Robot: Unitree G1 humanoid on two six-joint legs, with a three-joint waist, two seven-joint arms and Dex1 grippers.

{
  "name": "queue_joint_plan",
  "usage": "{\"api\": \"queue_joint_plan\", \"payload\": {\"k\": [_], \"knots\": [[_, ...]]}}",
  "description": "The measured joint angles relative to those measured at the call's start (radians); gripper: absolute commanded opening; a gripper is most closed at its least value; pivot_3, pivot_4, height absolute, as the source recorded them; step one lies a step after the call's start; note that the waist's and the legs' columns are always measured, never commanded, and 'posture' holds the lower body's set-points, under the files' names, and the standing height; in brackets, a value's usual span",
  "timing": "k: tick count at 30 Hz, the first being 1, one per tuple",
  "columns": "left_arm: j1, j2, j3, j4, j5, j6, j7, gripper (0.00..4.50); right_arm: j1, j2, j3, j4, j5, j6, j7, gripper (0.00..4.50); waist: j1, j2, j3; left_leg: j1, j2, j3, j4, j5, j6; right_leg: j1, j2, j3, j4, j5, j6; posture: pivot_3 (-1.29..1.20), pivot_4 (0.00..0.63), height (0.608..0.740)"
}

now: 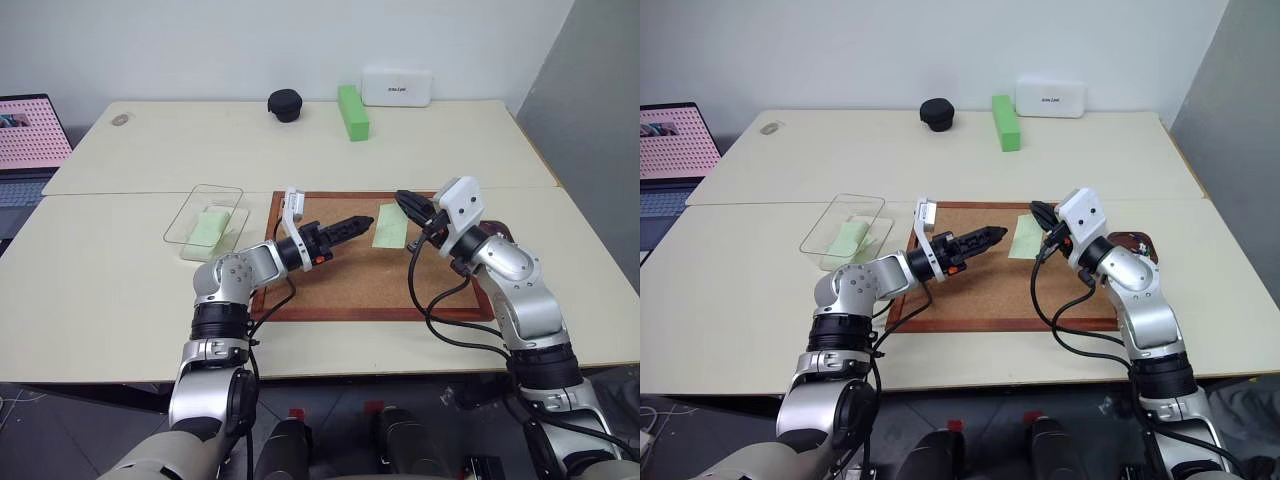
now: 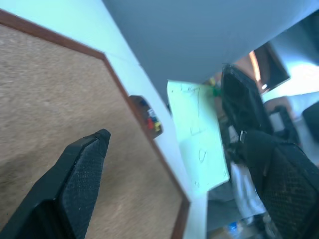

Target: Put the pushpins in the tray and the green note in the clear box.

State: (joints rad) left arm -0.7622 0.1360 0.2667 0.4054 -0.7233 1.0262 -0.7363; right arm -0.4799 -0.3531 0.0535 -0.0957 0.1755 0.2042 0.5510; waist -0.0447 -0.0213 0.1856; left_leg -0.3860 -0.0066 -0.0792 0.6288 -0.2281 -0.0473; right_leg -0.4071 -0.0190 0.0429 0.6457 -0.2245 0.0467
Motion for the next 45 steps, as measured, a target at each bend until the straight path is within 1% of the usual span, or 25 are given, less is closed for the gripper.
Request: {"api": "queue_joint_plan", "payload": {"k": [3,10,11,14,18,19,20,22,23,27,28,29,31,32,39,45], "knots": [[-0.008,-0.013,0.005,0.001,-0.022,0.019,0.001,4.49,0.0,0.017,0.0,-0.041,0.028,0.03,0.0,0.0,0.0,0.0,0.0,0.0,0.0,0.0,0.0,0.0,0.0,0.0,0.0,0.0,0.0,0.0,0.0,0.0,0.15,0.74],[-0.008,-0.029,-0.015,-0.002,-0.025,0.037,-0.002,4.49,0.0,0.041,0.001,-0.058,0.046,0.067,-0.01,0.0,0.0,0.0,0.0,0.0,0.0,0.0,0.0,0.0,0.0,0.0,0.0,0.0,0.0,0.0,0.0,0.0,0.15,0.74],[-0.008,-0.031,-0.015,-0.003,-0.025,0.035,-0.003,4.31,0.0,0.045,0.002,-0.058,0.046,0.068,-0.011,0.0,0.0,0.0,0.0,0.0,0.0,0.0,0.0,0.0,0.0,0.0,0.0,0.0,0.0,0.0,0.0,0.0,0.15,0.74],[-0.007,-0.034,-0.015,-0.011,-0.031,0.032,-0.004,3.95,0.0,0.048,0.006,-0.058,0.046,0.068,-0.012,0.0,0.0,0.0,0.0,0.0,0.0,0.0,0.0,0.0,0.0,0.0,0.0,0.0,0.0,0.0,0.0,0.0,0.15,0.74],[-0.006,-0.033,-0.013,-0.017,-0.055,0.031,-0.008,2.96,0.0,0.048,0.006,-0.058,0.044,0.068,-0.016,0.0,0.0,0.0,0.0,0.0,0.0,0.0,0.0,0.0,0.0,0.0,0.0,0.0,0.0,0.0,0.0,0.0,0.15,0.74],[-0.006,-0.033,-0.013,-0.017,-0.057,0.031,-0.009,2.79,0.0,0.048,0.006,-0.058,0.044,0.068,-0.019,0.0,0.0,0.0,0.0,0.0,0.0,0.0,0.0,0.0,0.0,0.0,0.0,0.0,0.0,0.0,0.0,0.0,0.15,0.74],[-0.006,-0.033,-0.013,-0.017,-0.058,0.031,-0.009,2.51,0.0,0.048,0.006,-0.058,0.044,0.068,-0.021,0.0,0.0,0.0,0.0,0.0,0.0,0.0,0.0,0.0,0.0,0.0,0.0,0.0,0.0,0.0,0.0,0.0,0.15,0.74],[-0.003,-0.032,-0.013,-0.021,-0.062,0.032,-0.009,2.1,0.0,0.048,0.006,-0.057,0.043,0.067,-0.022,0.0,0.0,0.0,0.0,0.0,0.0,0.0,0.0,0.0,0.0,0.0,0.0,0.0,-0.001,0.0,0.0,0.0,0.15,0.74],[-0.002,-0.031,-0.015,-0.022,-0.062,0.031,-0.01,1.81,0.0,0.048,0.006,-0.057,0.042,0.066,-0.023,0.0,0.0,0.0,0.0,0.0,0.0,0.0,0.0,0.0,0.0,0.0,0.0,0.0,-0.001,0.0,0.0,0.0,0.15,0.74],[0.004,-0.029,-0.021,-0.041,-0.063,0.031,-0.017,1.07,0.0,0.048,0.006,-0.051,0.036,0.064,-0.03,0.0,0.0,0.0,0.0,0.0,0.0,0.0,0.0,0.0,0.0,0.0,0.0,0.0,-0.001,0.0,0.0,0.0,0.15,0.74],[0.004,-0.029,-0.022,-0.043,-0.064,0.031,-0.018,0.81,0.0,0.048,0.006,-0.05,0.035,0.063,-0.03,0.0,0.0,0.0,0.0,0.0,0.0,0.0,0.0,0.0,0.0,0.0,0.0,0.0,-0.001,0.0,0.0,0.0,0.15,0.74],[0.004,-0.029,-0.022,-0.043,-0.064,0.032,-0.018,0.69,0.0,0.048,0.006,-0.049,0.035,0.063,-0.03,0.0,0.0,0.0,0.0,0.0,0.0,0.0,0.0,0.0,0.0,0.0,0.0,0.0,-0.001,0.0,0.0,0.0,0.15,0.74],[0.004,-0.029,-0.022,-0.043,-0.065,0.032,-0.019,0.21,0.0,0.048,0.006,-0.046,0.034,0.061,-0.03,0.0,0.0,0.0,0.0,0.0,0.0,0.0,0.0,0.0,0.0,0.0,0.0,0.0,-0.001,0.0,0.0,0.0,0.15,0.74],[0.004,-0.028,-0.022,-0.043,-0.065,0.032,-0.019,0.08,0.0,0.048,0.006,-0.043,0.034,0.06,-0.03,0.0,0.0,0.0,0.0,0.0,0.0,0.0,0.0,0.0,0.0,0.0,0.0,0.0,-0.001,0.0,0.0,0.0,0.15,0.74],[0.004,-0.027,-0.022,-0.043,-0.065,0.031,-0.017,0.08,0.0,0.048,0.006,-0.035,0.033,0.054,-0.03,0.0,0.0,0.0,0.0,-0.001,0.0,0.0,0.0,0.0,0.0,0.0,0.0,0.0,-0.001,0.0,0.0,0.0,0.15,0.74],[-0.001,-0.027,-0.027,-0.023,-0.041,-0.002,0.029,0.08,0.0,0.048,0.006,-0.036,0.035,0.057,-0.03,0.0,0.001,0.0,0.0,-0.001,0.0,0.0,0.0,0.0,0.0,0.0,0.0,0.0,-0.001,0.0,0.0,0.0,0.15,0.74]]}}
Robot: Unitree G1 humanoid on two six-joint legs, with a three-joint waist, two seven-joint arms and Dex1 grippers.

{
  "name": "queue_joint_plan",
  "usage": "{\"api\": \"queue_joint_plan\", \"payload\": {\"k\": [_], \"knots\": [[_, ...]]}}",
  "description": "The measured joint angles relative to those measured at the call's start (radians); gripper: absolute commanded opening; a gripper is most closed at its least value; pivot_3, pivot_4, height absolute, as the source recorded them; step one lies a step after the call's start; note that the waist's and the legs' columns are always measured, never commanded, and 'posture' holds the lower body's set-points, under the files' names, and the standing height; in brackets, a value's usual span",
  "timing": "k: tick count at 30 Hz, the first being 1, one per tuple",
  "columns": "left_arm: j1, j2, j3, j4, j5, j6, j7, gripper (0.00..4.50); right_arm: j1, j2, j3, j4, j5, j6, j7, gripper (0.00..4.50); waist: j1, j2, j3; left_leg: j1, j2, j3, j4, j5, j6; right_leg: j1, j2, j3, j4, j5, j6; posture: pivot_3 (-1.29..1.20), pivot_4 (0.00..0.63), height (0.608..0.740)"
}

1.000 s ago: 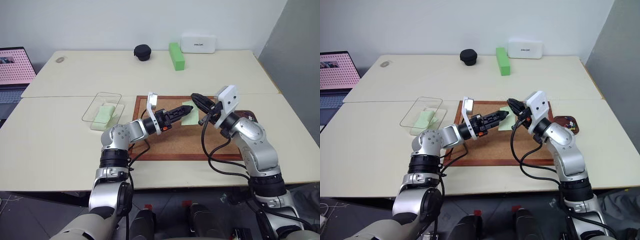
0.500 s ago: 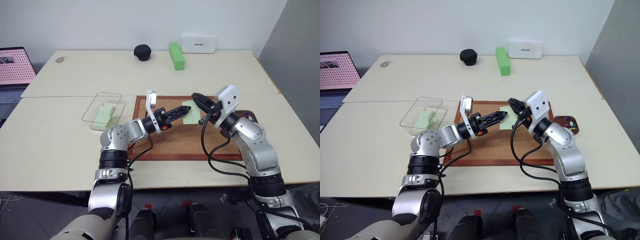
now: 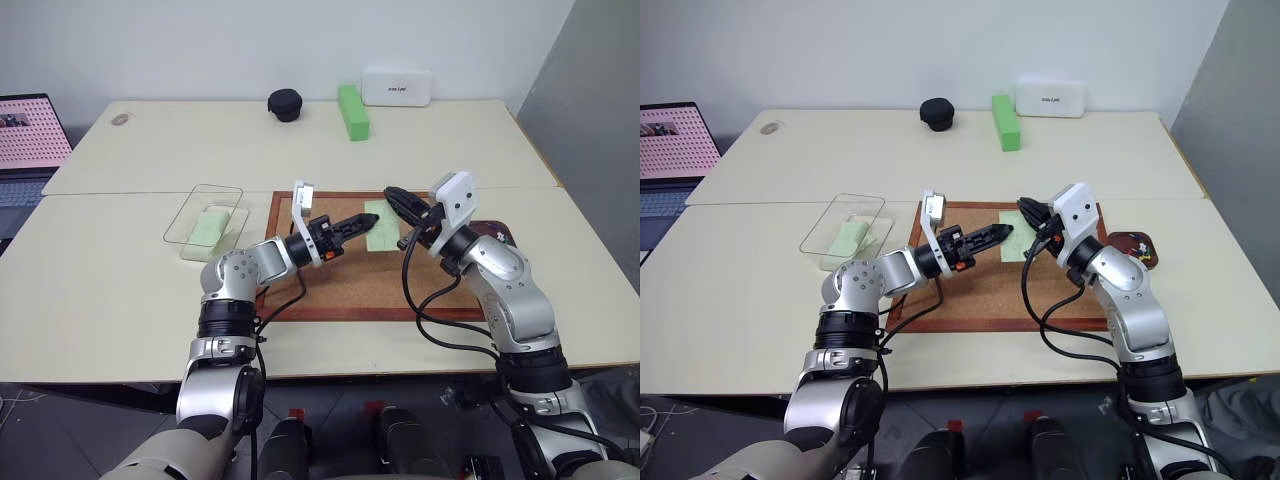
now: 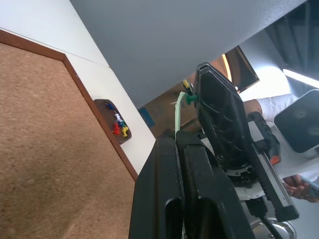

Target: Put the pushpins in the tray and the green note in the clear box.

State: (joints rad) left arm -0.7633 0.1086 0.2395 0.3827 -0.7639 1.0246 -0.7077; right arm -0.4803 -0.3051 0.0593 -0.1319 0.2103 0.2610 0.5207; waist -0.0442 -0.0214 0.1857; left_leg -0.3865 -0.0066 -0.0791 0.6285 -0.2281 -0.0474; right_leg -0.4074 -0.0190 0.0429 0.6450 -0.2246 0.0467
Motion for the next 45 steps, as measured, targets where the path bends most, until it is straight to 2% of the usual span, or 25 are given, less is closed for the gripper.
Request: {"api": "queue_joint_plan", "payload": {"k": [4,15,20,22,27,31,37,45], "knots": [[-0.02,-0.003,0.005,0.064,0.039,-0.055,0.065,0.08,-0.001,0.0,-0.008,-0.022,0.01,0.021,-0.009,0.0,0.0,0.0,0.0,0.0,0.0,0.0,0.0,0.0,0.0,0.0,0.0,0.0,0.0,0.0,0.0,0.0,0.15,0.74],[-0.036,0.001,-0.014,0.098,0.071,-0.1,0.063,0.08,-0.002,-0.001,-0.028,-0.076,0.039,0.073,-0.043,0.0,0.0,0.0,0.0,-0.001,0.0,0.0,0.0,0.0,0.0,0.0,0.0,0.0,0.0,0.0,0.0,0.0,0.15,0.74],[-0.008,0.04,-0.166,0.006,0.165,-0.181,-0.007,0.08,0.003,-0.032,-0.061,-0.038,-0.036,0.076,-0.131,0.0,0.004,0.0,0.0,-0.005,0.0,0.0,0.0,0.0,0.0,-0.004,0.0,0.0,0.0,0.0,0.0,0.0,0.15,0.74],[0.022,0.072,-0.281,-0.093,0.243,-0.272,-0.067,0.08,0.032,-0.058,-0.119,0.001,-0.079,0.096,-0.207,0.0,0.012,0.0,0.0,-0.007,0.0,0.0,0.0,0.0,0.0,-0.006,0.0,0.0,0.0,0.0,-0.001,0.0,0.15,0.74],[0.051,0.107,-0.45,-0.204,0.381,-0.463,-0.15,0.08,0.069,-0.081,-0.206,0.074,-0.109,0.188,-0.3,0.0,0.01,0.0,0.0,-0.012,0.0,0.002,0.0,0.0,0.0,-0.012,0.0,0.002,0.001,0.0,-0.001,0.0,0.15,0.74],[0.053,0.114,-0.53,-0.231,0.46,-0.581,-0.197,0.08,0.068,-0.084,-0.275,0.121,-0.095,0.269,-0.33,0.0,0.012,0.0,0.0,-0.012,0.0,0.002,0.0,0.0,0.0,-0.012,0.0,0.002,0.001,0.0,0.0,0.0,0.15,0.74],[0.052,0.107,-0.553,-0.204,0.507,-0.662,-0.221,0.08,0.056,-0.08,-0.31,0.152,-0.057,0.341,-0.335,0.0,0.009,0.0,0.0,-0.012,0.0,0.003,0.0,0.0,0.0,-0.012,0.0,0.002,0.001,0.0,0.0,0.0,0.15,0.74],[0.052,0.102,-0.556,-0.189,0.53,-0.682,-0.232,0.0,0.01,-0.08,-0.335,0.241,-0.028,0.34,-0.343,1.72,0.011,0.0,0.0,-0.013,0.0,0.002,0.0,0.0,0.0,-0.012,0.0,0.002,0.001,0.0,0.0,0.0,0.15,0.74]]}}
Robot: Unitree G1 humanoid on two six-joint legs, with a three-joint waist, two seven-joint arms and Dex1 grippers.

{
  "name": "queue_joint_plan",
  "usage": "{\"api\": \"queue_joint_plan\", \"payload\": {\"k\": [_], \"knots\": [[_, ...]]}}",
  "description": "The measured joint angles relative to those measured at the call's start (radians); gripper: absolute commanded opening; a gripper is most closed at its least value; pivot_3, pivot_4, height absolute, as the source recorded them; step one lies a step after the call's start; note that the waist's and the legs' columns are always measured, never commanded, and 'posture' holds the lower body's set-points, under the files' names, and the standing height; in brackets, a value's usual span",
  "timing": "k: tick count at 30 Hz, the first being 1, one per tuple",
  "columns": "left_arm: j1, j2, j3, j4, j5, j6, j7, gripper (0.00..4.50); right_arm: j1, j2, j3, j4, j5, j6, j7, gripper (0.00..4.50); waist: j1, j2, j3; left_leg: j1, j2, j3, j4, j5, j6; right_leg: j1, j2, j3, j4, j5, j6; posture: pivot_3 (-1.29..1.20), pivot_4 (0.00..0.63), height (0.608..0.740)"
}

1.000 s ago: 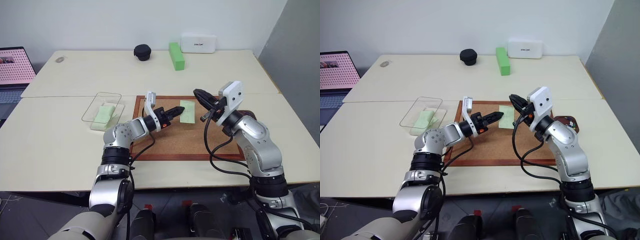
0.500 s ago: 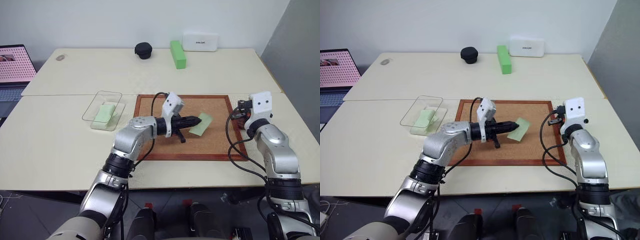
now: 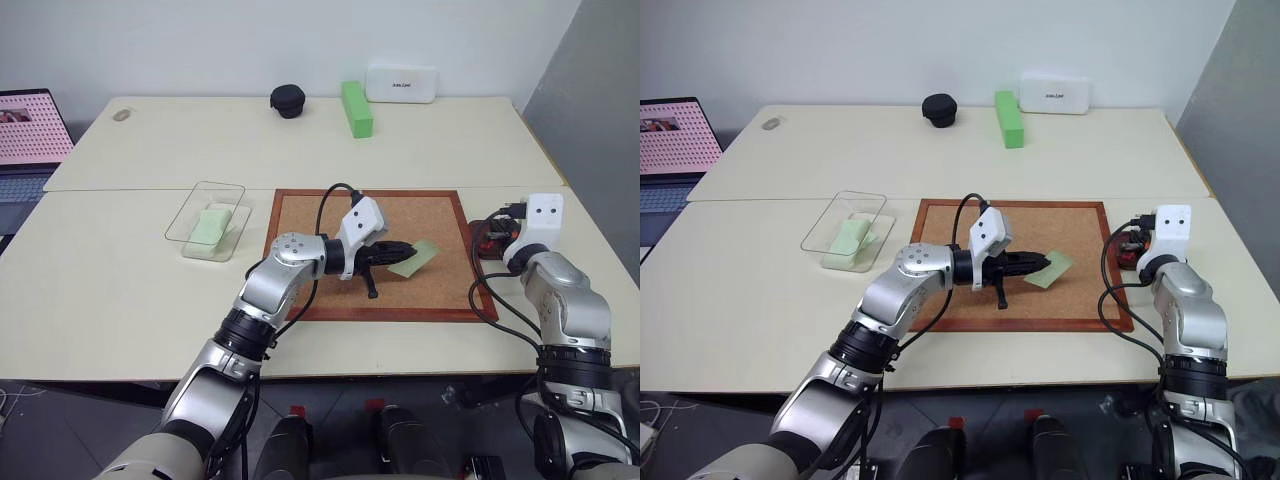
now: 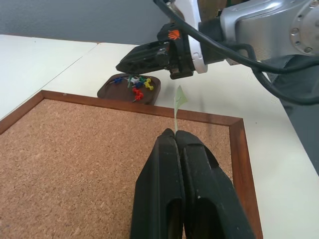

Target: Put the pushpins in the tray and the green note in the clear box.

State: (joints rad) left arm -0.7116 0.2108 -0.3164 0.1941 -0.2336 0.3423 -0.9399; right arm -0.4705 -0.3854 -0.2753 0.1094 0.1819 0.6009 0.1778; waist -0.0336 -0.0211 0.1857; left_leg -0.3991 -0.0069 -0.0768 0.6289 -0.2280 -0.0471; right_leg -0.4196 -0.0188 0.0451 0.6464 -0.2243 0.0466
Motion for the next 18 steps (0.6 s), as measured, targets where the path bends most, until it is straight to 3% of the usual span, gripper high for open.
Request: {"api": "queue_joint_plan", "payload": {"k": [10,18], "knots": [[0.003,-0.001,0.0,-0.001,0.007,0.007,-0.007,0.0,-0.014,-0.007,0.001,0.03,-0.003,-0.024,0.002,3.99,0.0,0.0,0.0,0.0,0.0,0.0,0.0,0.0,0.0,0.0,0.0,0.0,0.0,0.0,0.0,0.0,0.15,0.74],[0.002,-0.007,0.01,0.0,0.007,0.029,0.013,0.0,0.049,-0.05,0.037,-0.012,-0.026,-0.049,0.042,4.09,0.0,0.0,0.0,0.0,0.0,0.0,0.0,0.0,0.0,0.0,0.0,0.0,0.0,0.0,0.0,0.0,0.15,0.74]]}}
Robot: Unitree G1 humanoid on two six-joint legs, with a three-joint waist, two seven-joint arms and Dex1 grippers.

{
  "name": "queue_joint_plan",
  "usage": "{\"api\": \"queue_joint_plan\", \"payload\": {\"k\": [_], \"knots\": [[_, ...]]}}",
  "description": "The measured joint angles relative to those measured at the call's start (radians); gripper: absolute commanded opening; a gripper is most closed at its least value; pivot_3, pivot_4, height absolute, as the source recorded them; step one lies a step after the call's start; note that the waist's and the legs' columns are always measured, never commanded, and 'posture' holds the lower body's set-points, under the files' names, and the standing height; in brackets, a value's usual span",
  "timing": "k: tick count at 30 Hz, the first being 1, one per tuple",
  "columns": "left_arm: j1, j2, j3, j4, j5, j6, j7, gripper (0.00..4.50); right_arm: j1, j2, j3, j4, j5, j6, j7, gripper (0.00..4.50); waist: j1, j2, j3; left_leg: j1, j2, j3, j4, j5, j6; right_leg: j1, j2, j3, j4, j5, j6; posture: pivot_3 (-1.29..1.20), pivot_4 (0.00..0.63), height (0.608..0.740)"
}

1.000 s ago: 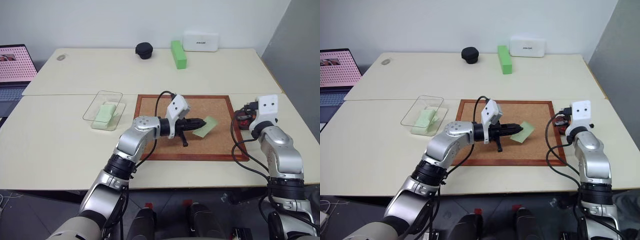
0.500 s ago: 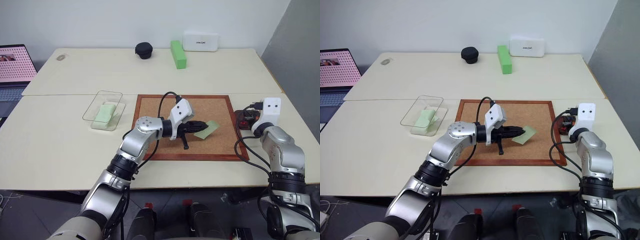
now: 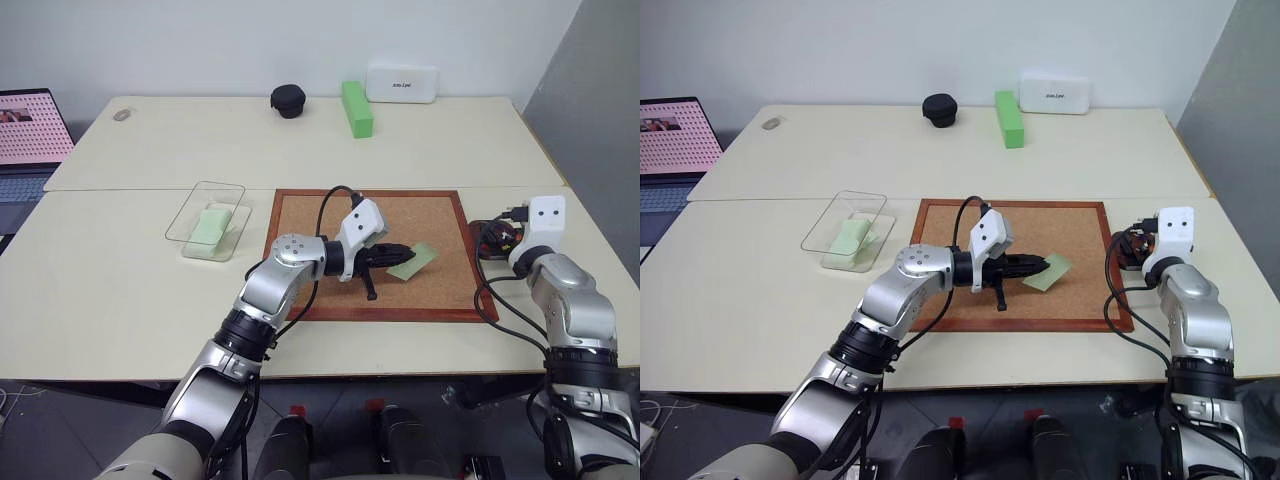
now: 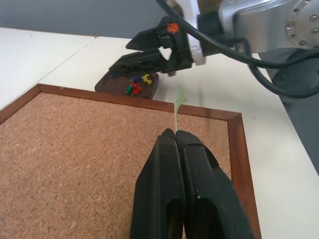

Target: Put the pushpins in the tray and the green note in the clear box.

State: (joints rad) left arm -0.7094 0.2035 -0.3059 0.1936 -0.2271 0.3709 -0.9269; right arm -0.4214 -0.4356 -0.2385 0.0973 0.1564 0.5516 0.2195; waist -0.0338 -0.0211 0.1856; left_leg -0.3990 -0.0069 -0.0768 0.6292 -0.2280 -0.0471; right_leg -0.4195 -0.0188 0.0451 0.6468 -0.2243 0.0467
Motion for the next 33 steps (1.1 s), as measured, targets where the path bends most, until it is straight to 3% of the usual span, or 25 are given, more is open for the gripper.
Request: {"api": "queue_joint_plan", "payload": {"k": [6,13,23,31,33], "knots": [[-0.013,0.008,0.099,0.001,0.001,0.051,0.122,0.0,0.051,0.022,0.017,-0.188,0.107,-0.043,0.134,4.09,-0.013,0.0,0.0,0.001,0.001,-0.001,0.0,0.0,0.0,0.0,0.001,0.0,0.001,0.0,0.0,0.0,0.15,0.74],[0.009,0.058,0.292,-0.046,0.109,0.052,0.494,0.0,0.063,0.09,0.114,-0.446,0.326,0.052,0.262,4.09,-0.014,0.0,0.0,0.001,0.001,-0.002,0.0,0.0,0.0,0.0,0.0,-0.001,0.001,0.0,0.0,0.0,0.15,0.74],[0.07,0.087,0.495,-0.24,0.274,0.132,0.93,0.0,-0.024,0.118,0.163,-0.573,0.597,0.232,0.297,4.09,0.004,0.0,0.0,0.0,0.0,-0.003,0.001,0.0,0.0,0.0,-0.001,-0.002,0.0,0.0,0.0,0.0,0.15,0.74],[0.101,0.033,0.581,-0.226,0.241,0.232,1.014,0.0,-0.032,0.082,0.191,-0.585,0.672,0.287,0.311,4.09,0.004,0.0,0.0,0.0,0.0,-0.003,0.001,0.0,0.0,0.0,-0.001,-0.003,0.001,0.0,0.0,0.0,0.15,0.74],[0.102,0.019,0.585,-0.219,0.231,0.241,1.019,0.39,-0.032,0.079,0.193,-0.585,0.676,0.287,0.311,4.11,0.004,0.0,0.0,0.0,0.0,-0.003,0.001,0.0,0.0,0.0,-0.001,-0.003,0.001,0.0,0.0,0.0,0.15,0.74]]}}
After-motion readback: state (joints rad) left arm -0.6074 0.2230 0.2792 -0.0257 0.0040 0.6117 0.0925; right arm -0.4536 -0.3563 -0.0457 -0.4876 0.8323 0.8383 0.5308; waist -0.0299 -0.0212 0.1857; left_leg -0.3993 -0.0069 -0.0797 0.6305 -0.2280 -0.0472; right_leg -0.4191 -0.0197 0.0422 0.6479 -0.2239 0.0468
